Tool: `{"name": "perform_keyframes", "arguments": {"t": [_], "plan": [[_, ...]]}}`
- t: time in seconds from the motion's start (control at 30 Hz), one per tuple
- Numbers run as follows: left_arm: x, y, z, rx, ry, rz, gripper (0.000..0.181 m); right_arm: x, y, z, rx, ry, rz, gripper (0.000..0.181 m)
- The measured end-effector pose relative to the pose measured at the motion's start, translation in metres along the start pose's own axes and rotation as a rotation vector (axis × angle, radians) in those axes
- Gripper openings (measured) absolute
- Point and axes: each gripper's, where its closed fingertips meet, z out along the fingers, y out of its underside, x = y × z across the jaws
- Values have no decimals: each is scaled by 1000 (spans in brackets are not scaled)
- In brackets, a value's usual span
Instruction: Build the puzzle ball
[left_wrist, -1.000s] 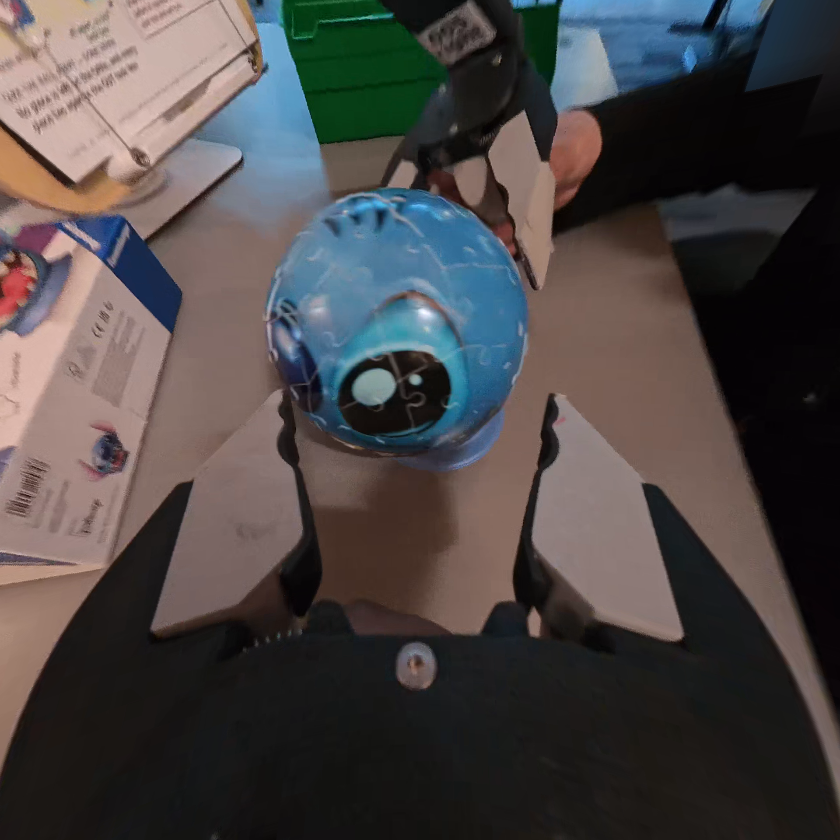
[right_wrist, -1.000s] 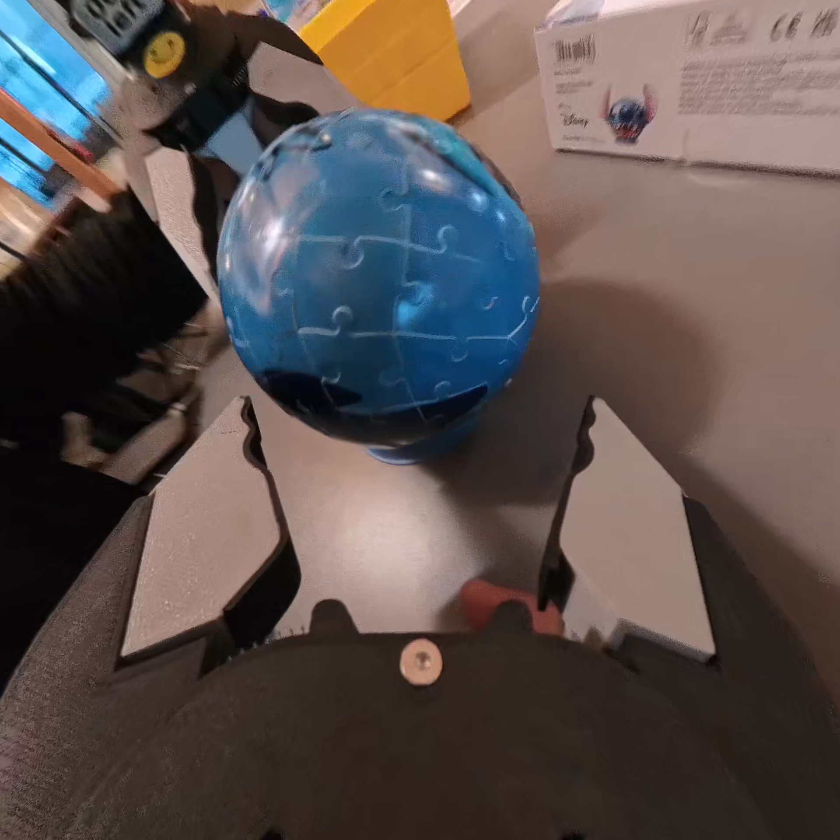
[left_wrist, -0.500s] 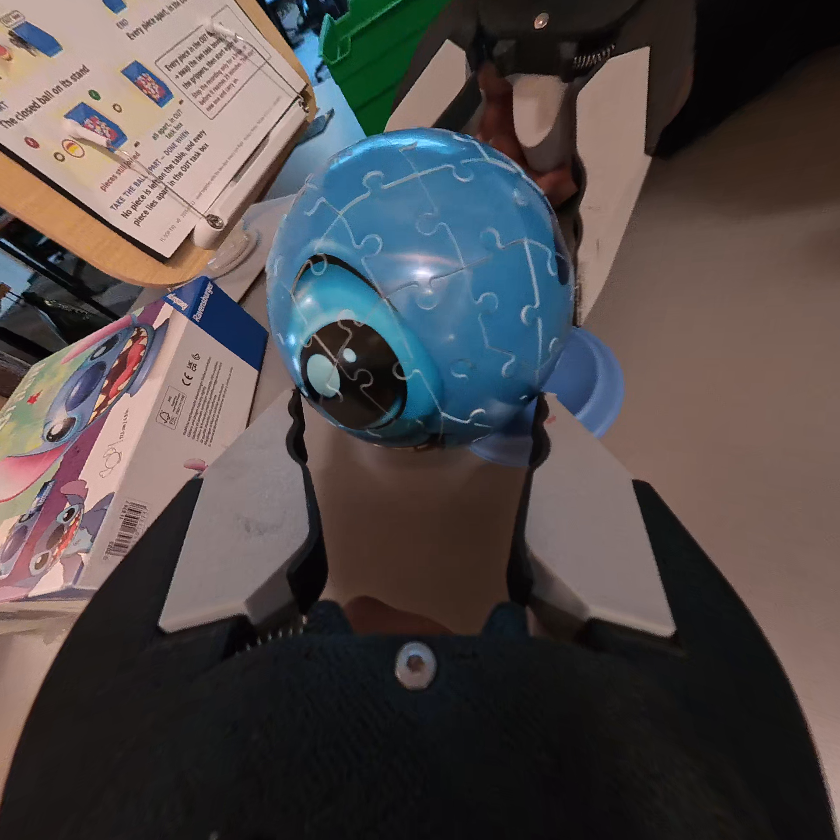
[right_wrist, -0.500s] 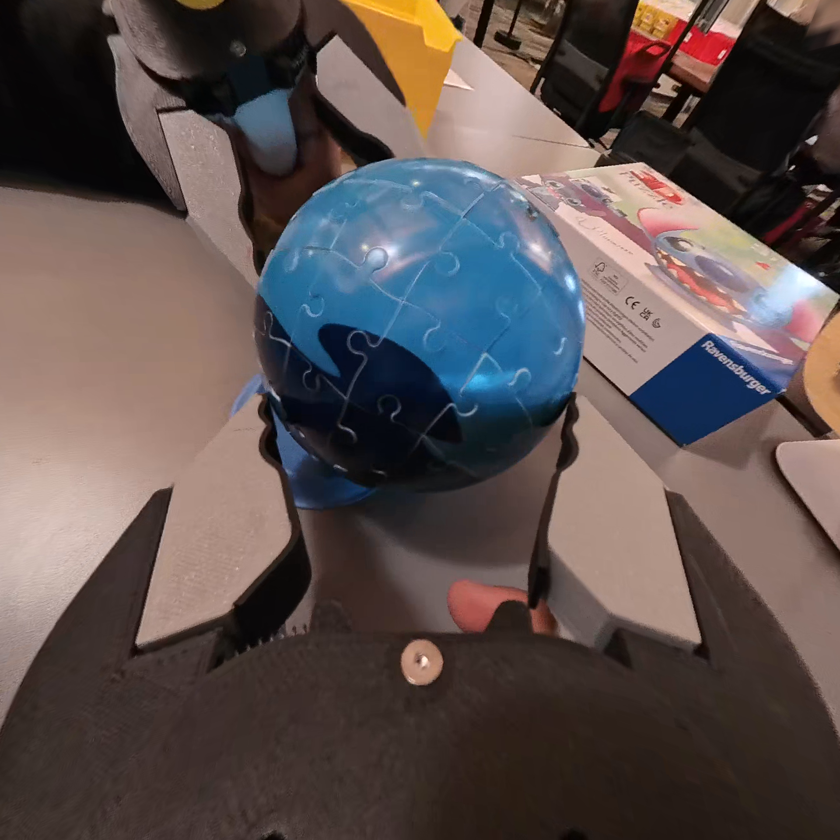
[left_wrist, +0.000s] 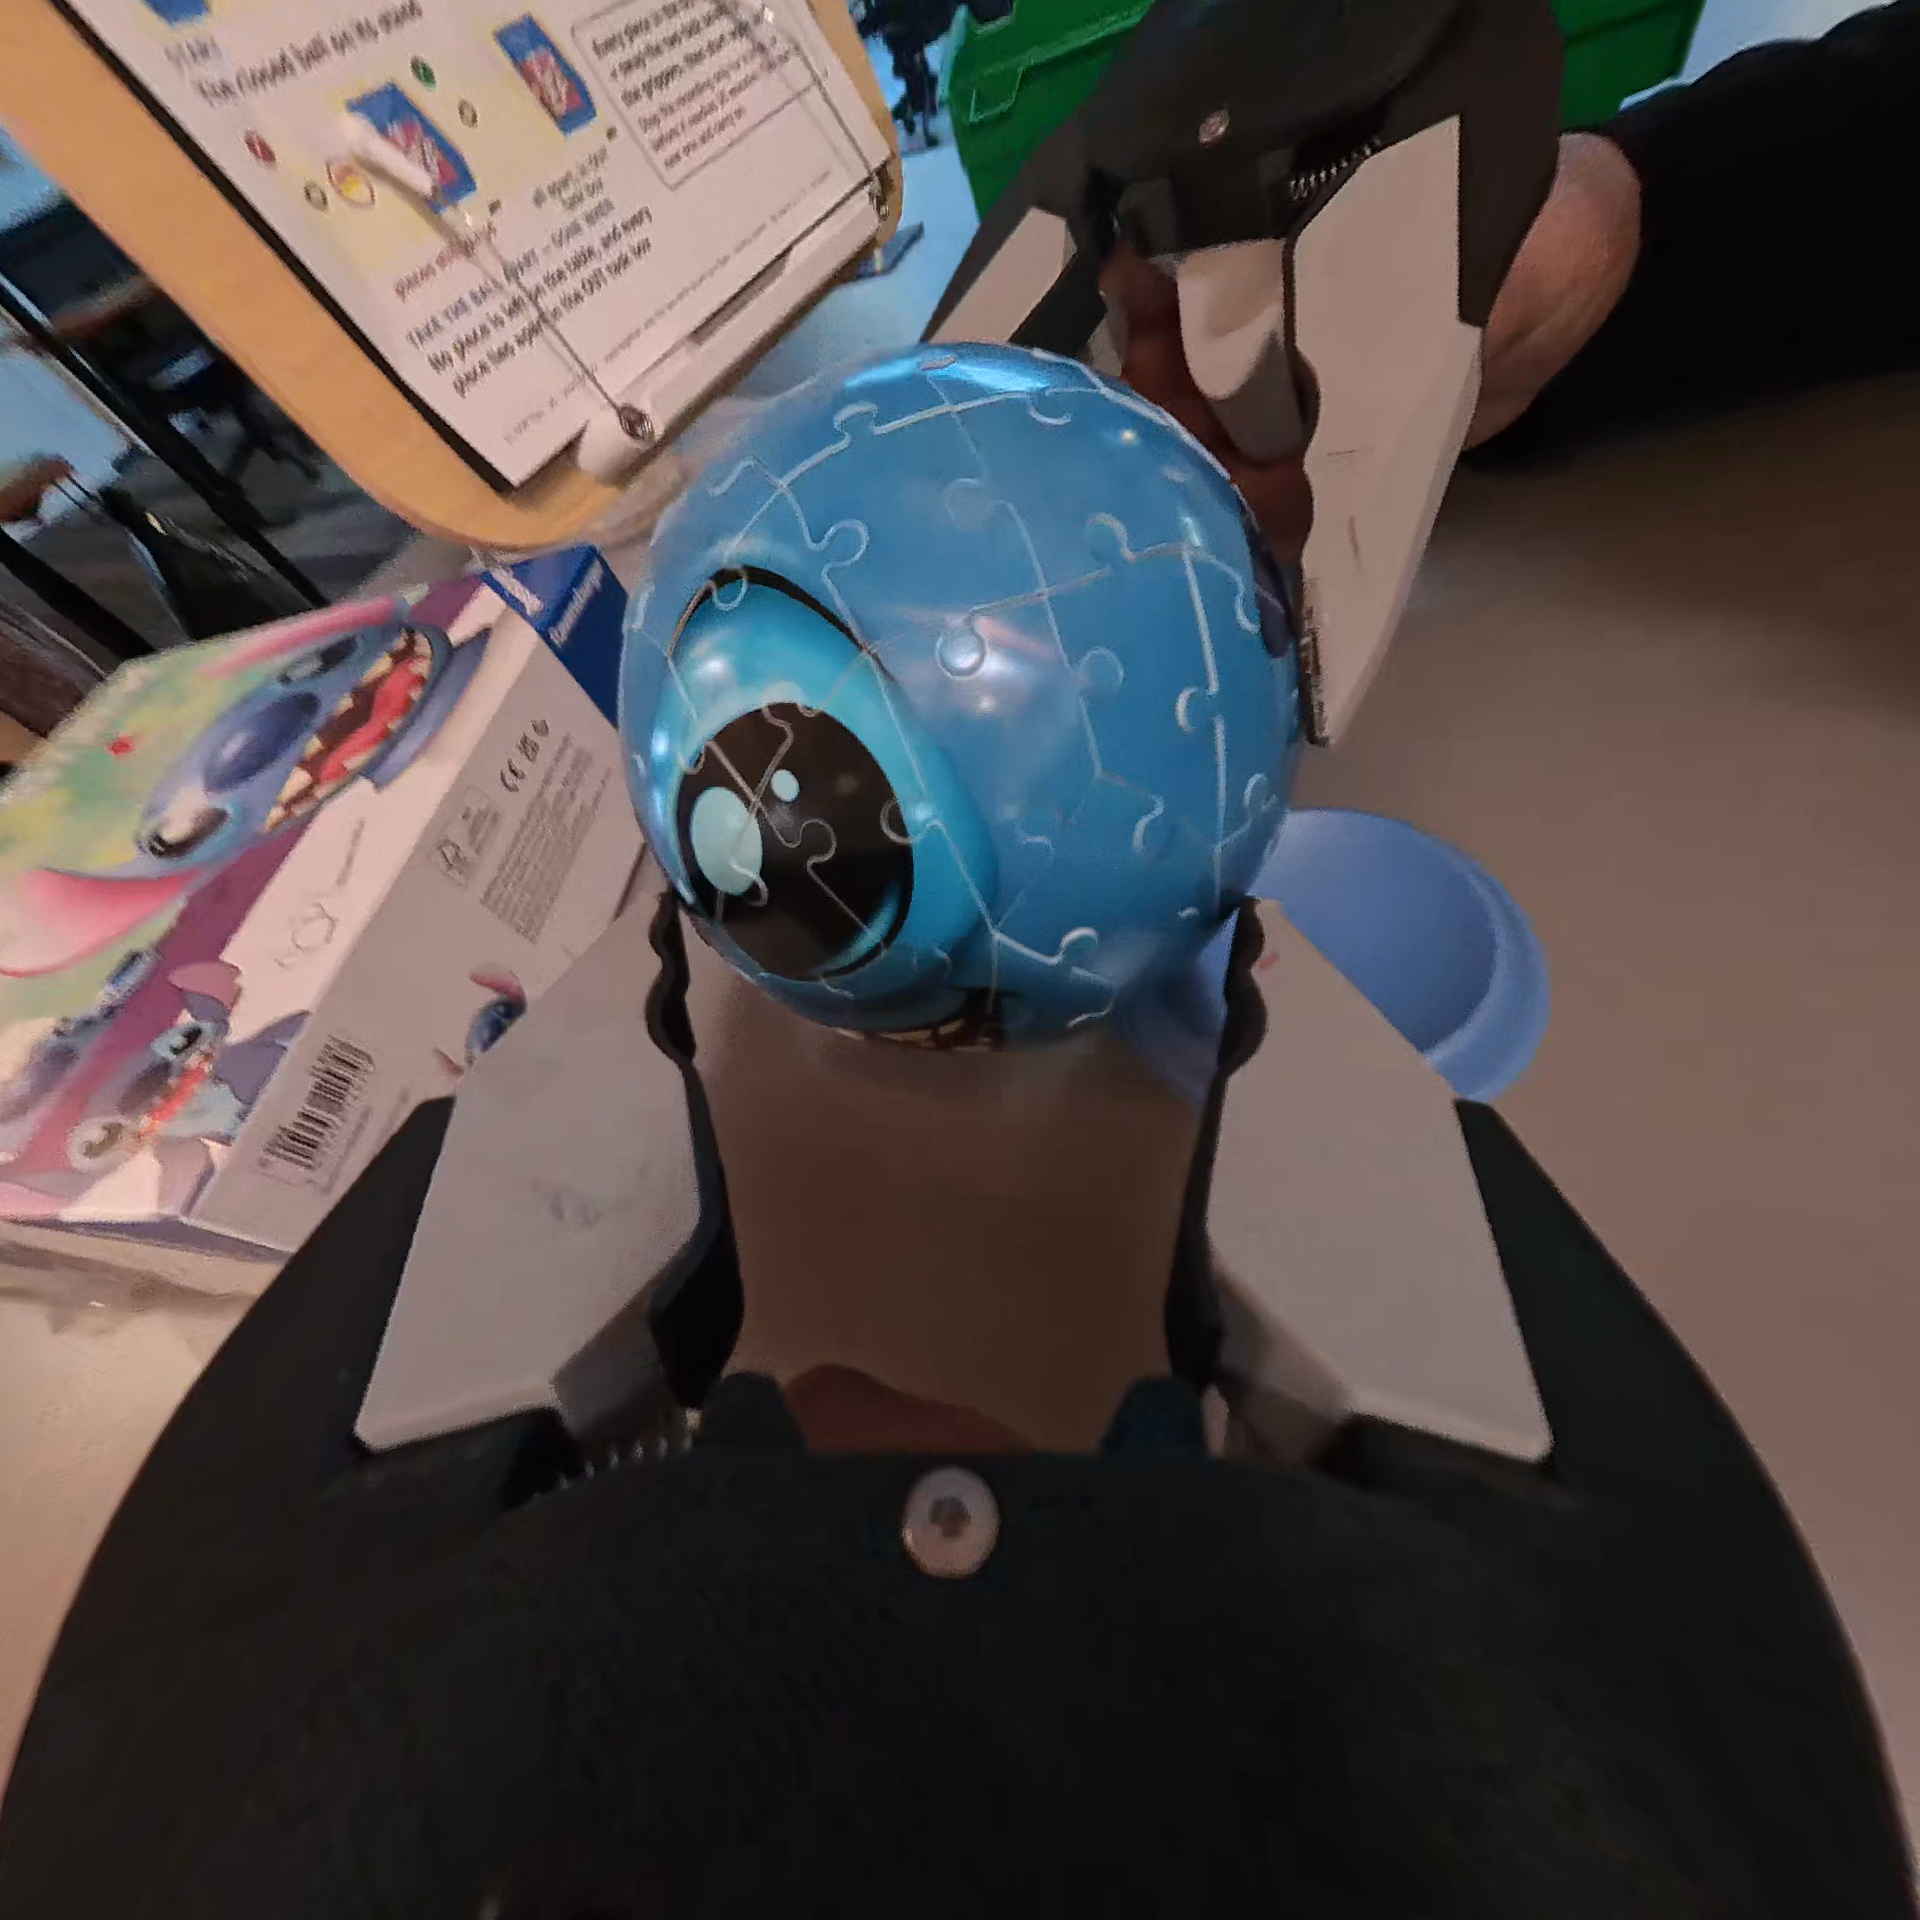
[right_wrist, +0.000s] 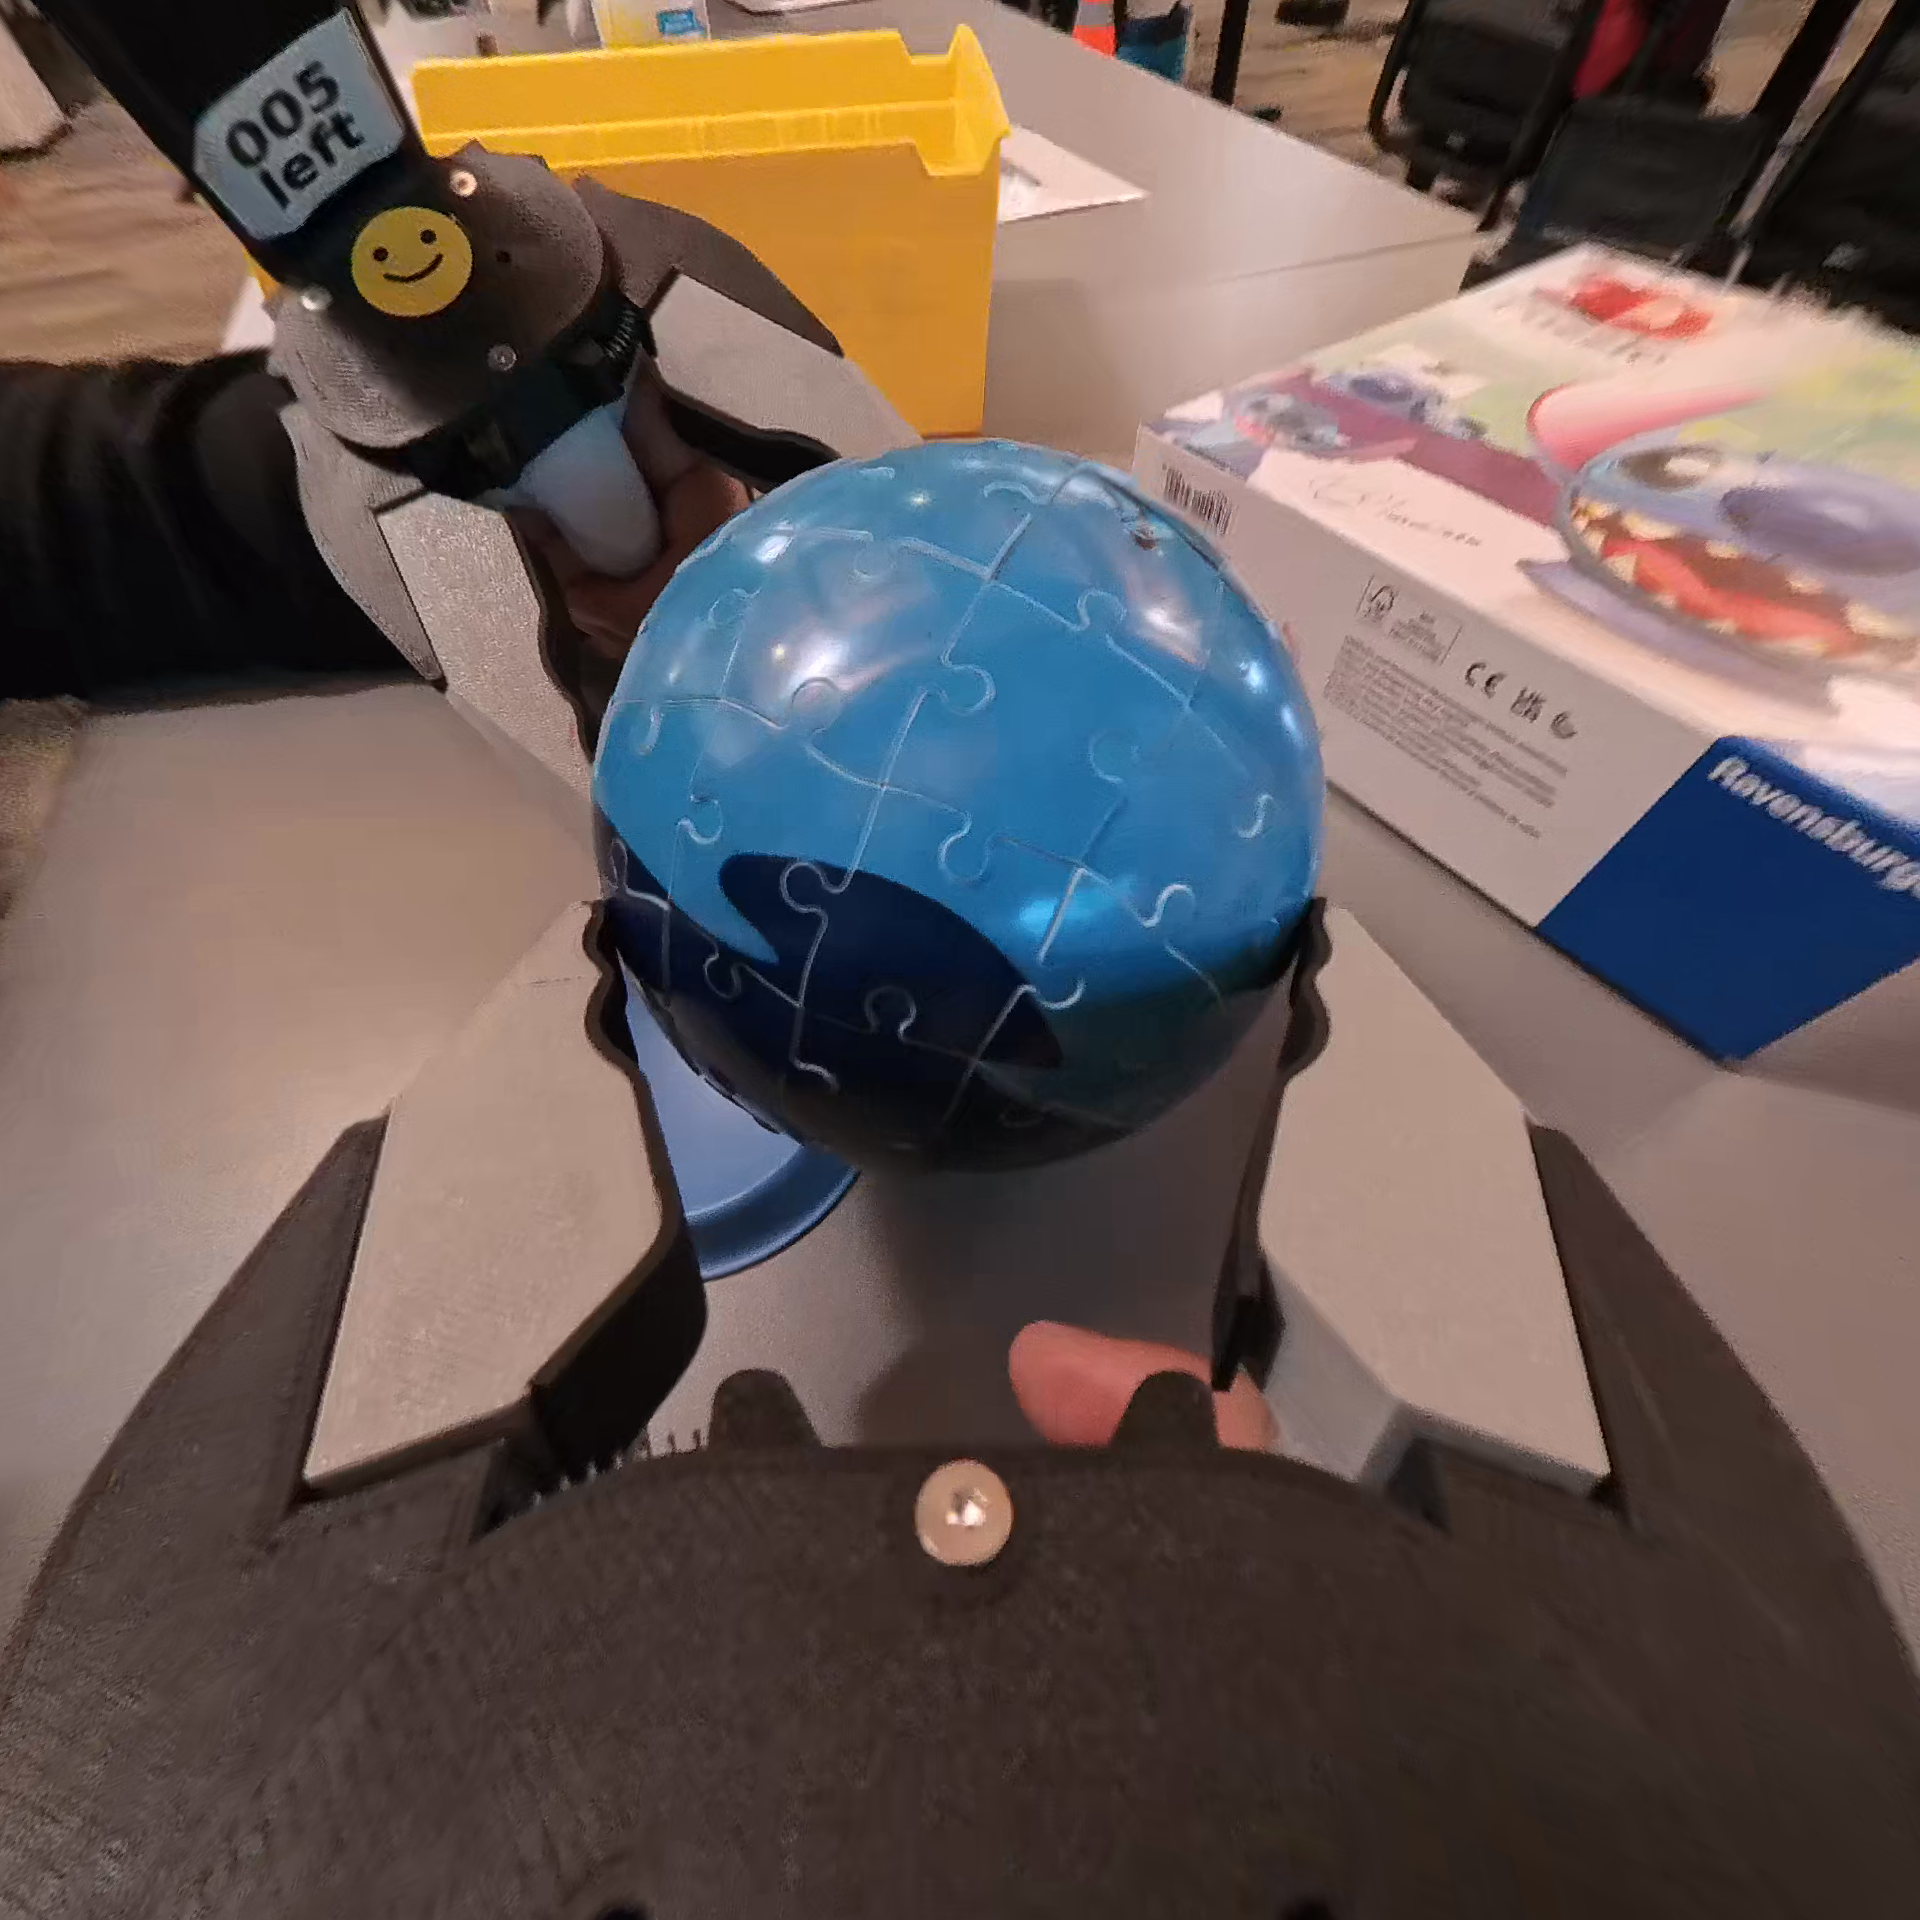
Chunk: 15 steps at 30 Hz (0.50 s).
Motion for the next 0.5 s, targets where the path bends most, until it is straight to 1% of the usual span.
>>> {"name": "perform_keyframes", "arguments": {"t": [0.1,0.2,0.37,0.5], "plan": [[-3,0,-1,2,19,-62,102,2,-2,3,5,-42,70,125],[-4,-5,-4,25,3,-57,102,1,-10,1,32,-28,53,125],[-2,-13,-9,78,-86,92,102,-6,-26,-6,94,50,-73,124],[4,-7,-7,57,-139,211,102,-13,-25,-7,124,134,-185,125]]}}
